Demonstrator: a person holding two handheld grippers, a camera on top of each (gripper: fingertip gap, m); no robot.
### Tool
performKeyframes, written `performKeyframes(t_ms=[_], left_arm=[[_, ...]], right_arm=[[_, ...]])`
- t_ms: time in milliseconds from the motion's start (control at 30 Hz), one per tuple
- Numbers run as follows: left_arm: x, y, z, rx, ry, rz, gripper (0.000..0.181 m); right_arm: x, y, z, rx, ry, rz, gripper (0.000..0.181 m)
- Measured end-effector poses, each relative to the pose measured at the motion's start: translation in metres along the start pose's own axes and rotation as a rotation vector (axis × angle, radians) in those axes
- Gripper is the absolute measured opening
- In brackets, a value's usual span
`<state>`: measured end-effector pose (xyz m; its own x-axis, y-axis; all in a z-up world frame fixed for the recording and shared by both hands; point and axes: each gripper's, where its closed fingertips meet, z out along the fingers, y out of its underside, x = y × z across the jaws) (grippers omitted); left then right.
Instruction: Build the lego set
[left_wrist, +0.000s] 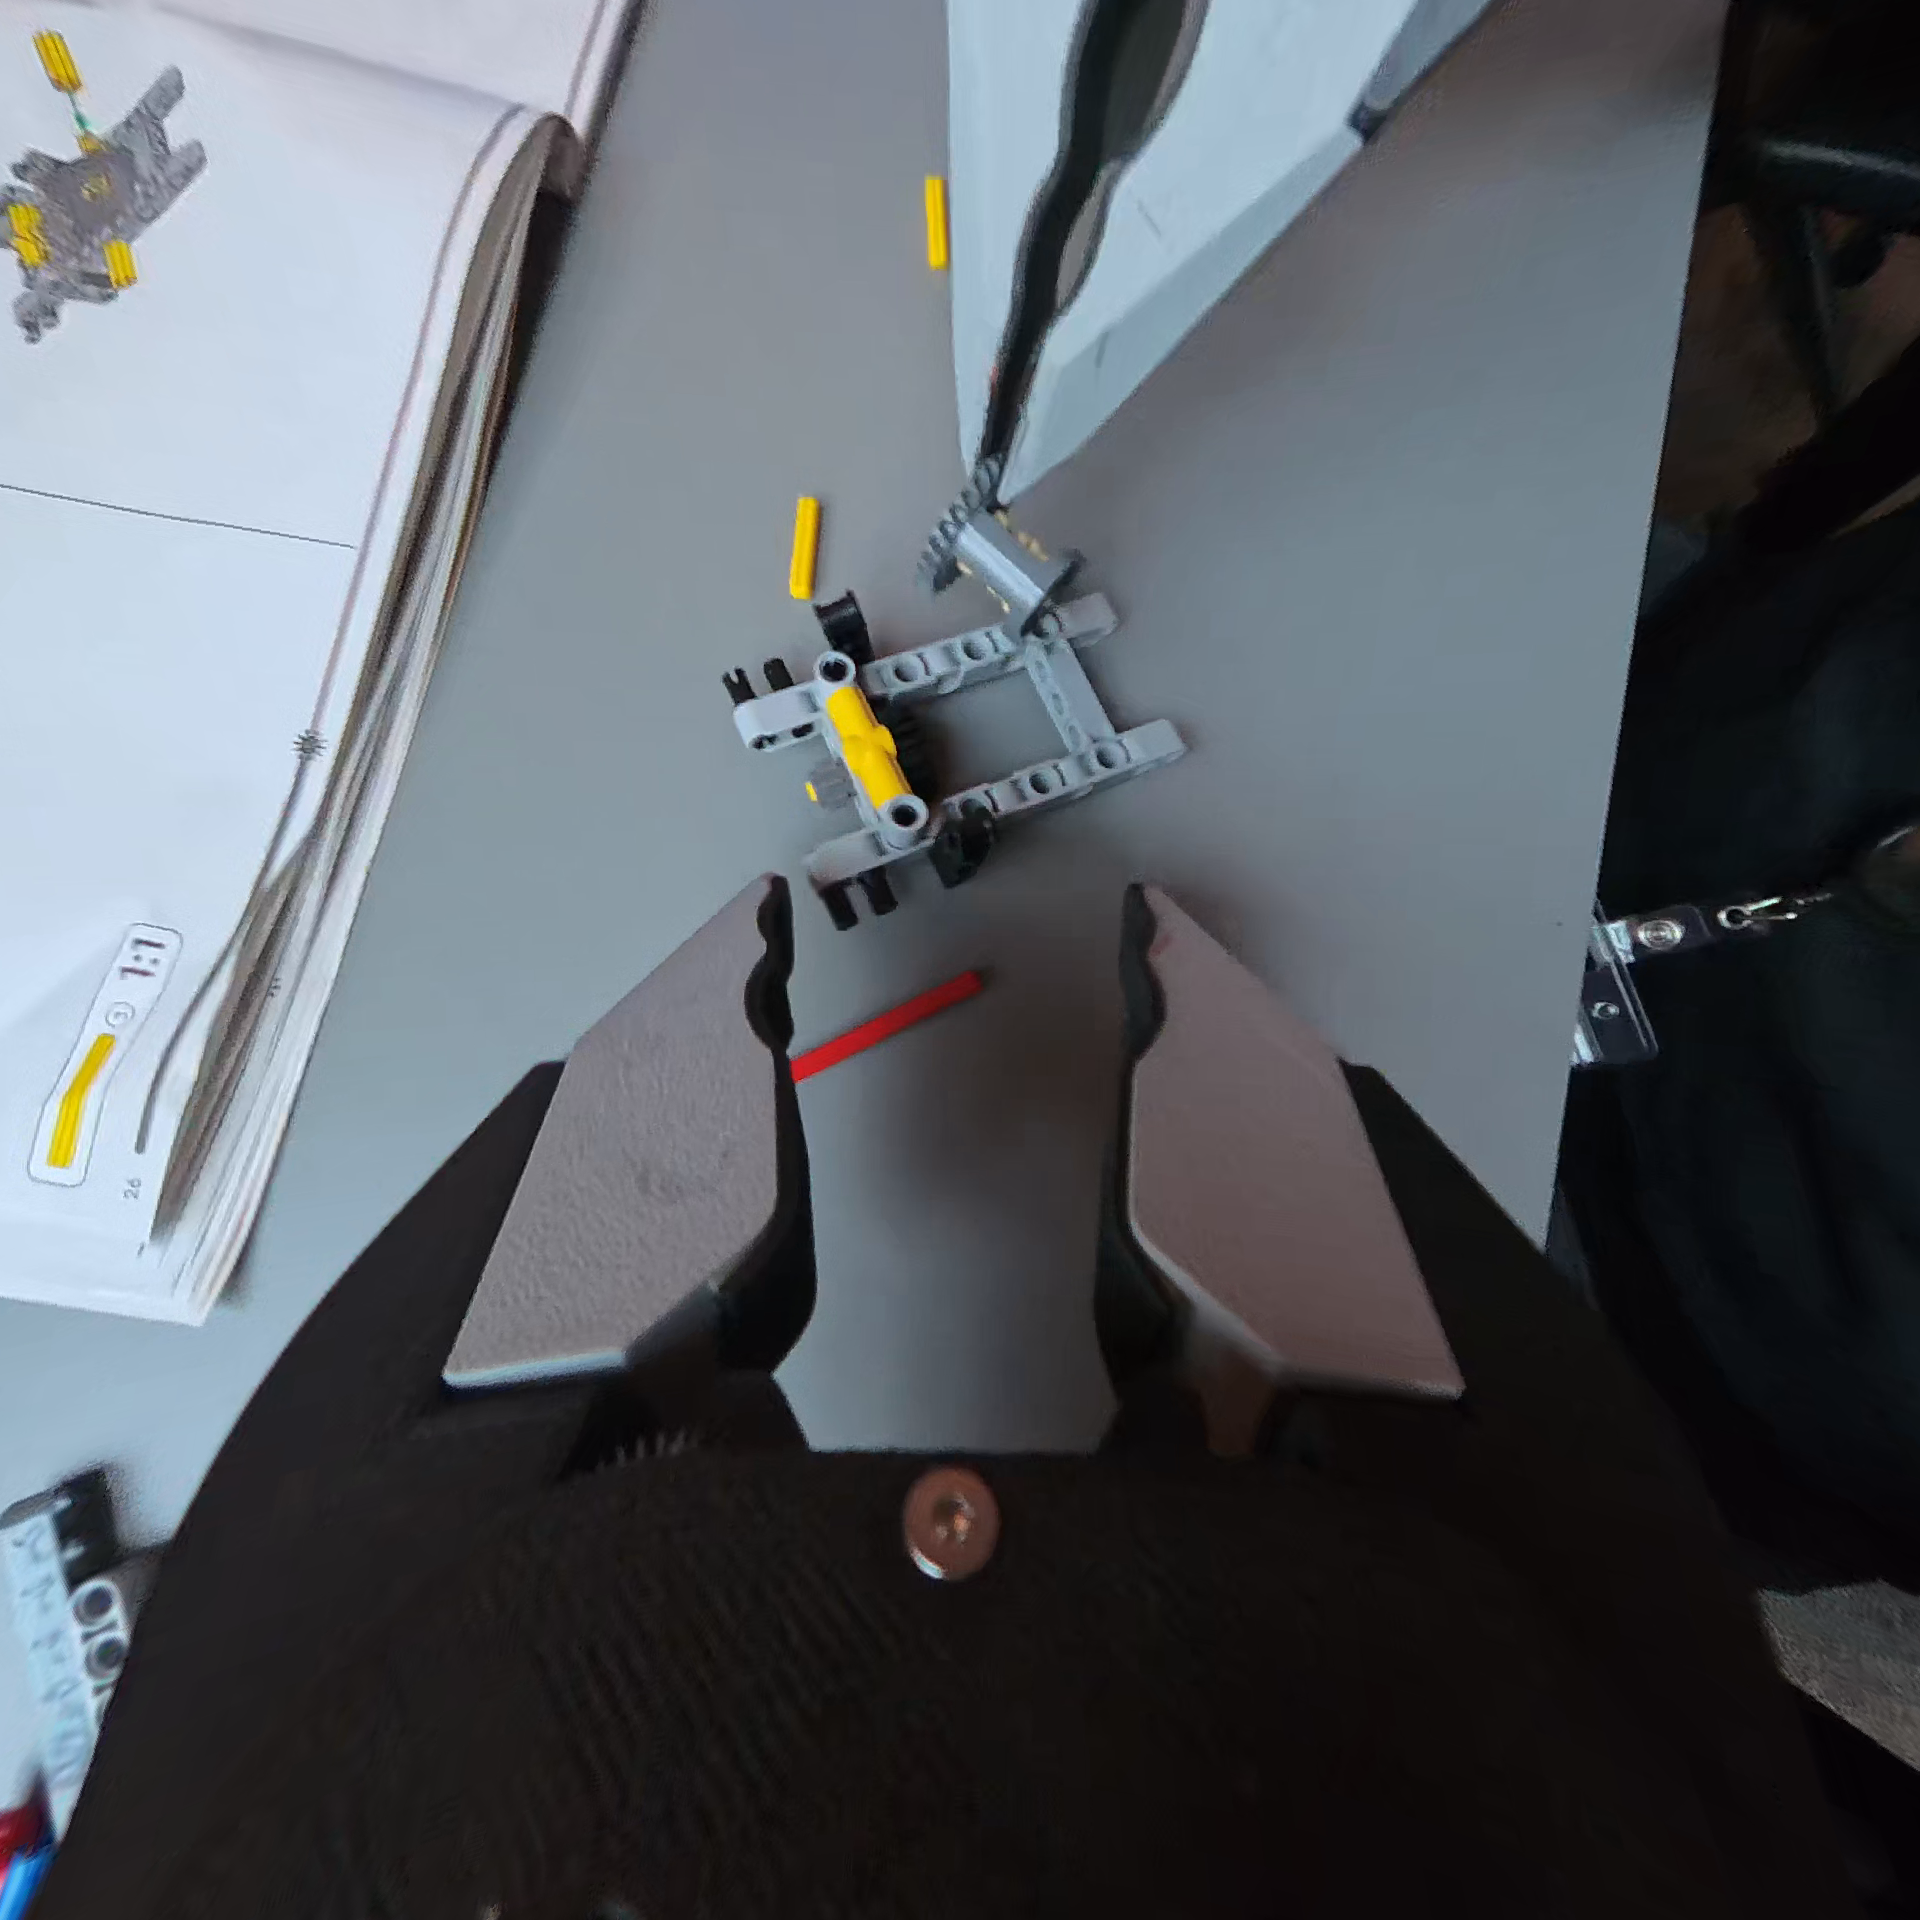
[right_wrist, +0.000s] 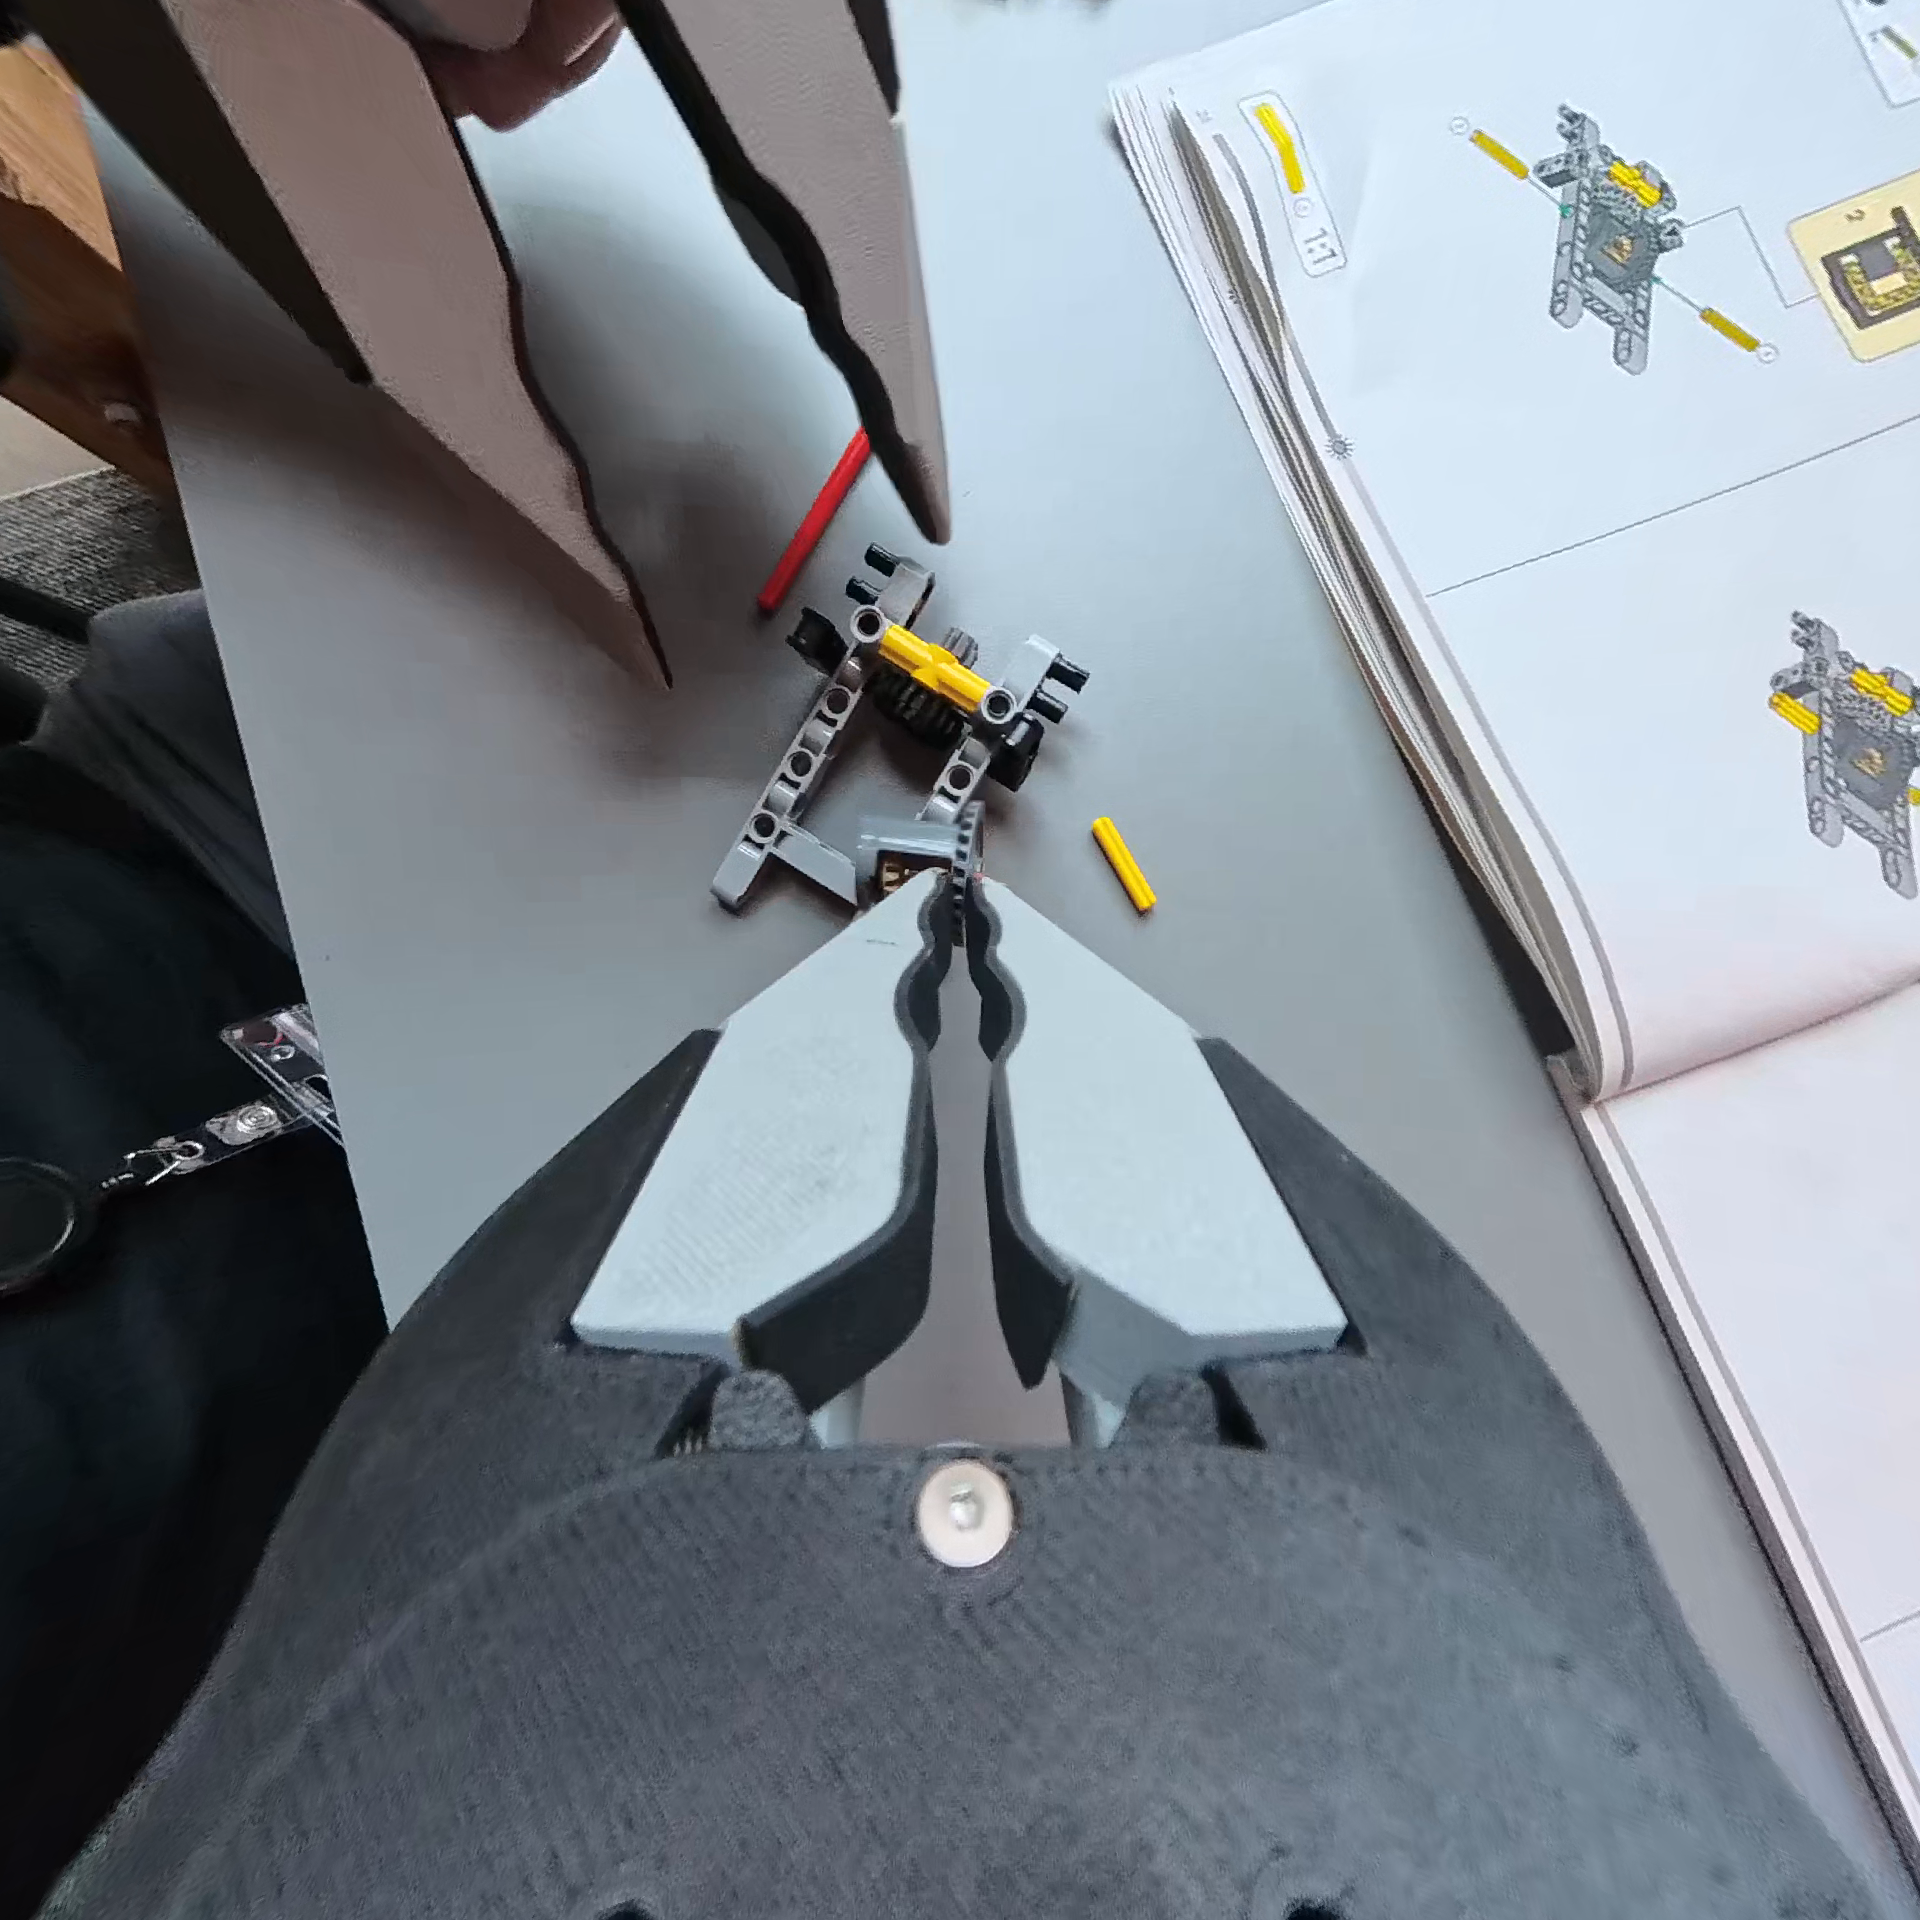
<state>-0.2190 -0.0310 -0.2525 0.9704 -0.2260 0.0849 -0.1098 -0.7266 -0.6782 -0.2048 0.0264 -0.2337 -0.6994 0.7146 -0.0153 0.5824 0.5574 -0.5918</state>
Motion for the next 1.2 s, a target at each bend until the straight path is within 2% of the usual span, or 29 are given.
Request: performKeyframes(t_ms=[267, 433, 567, 767, 867, 1200], left_arm=[[0.021, 0.004, 0.013, -0.049, 0.015, 0.029, 0.06], [0.045, -0.008, 0.014, 0.022, 0.081, 0.008, 0.058], [0.04, -0.009, 0.008, 0.005, 0.021, 0.038, 0.058], [0.015, -0.03, -0.001, 0.062, -0.063, 0.075, 0.061], [0.01, -0.038, 0.006, 0.09, -0.031, 0.098, 0.065], [0.012, -0.038, 0.023, 0.125, 0.076, 0.158, 0.071]], right_arm=[[0.002, 0.006, -0.006, 0.005, 0.006, -0.01, 0.0], [0.002, 0.009, -0.007, -0.005, 0.023, -0.031, 0.0], [0.003, 0.011, -0.007, -0.025, 0.047, -0.094, 0.0], [-0.003, 0.009, -0.006, -0.042, 0.052, -0.26, 0.0], [0.0, 0.009, -0.002, -0.06, 0.067, -0.296, 0.0], [-0.003, 0.007, -0.002, 0.006, -0.045, -0.254, 0.0]])
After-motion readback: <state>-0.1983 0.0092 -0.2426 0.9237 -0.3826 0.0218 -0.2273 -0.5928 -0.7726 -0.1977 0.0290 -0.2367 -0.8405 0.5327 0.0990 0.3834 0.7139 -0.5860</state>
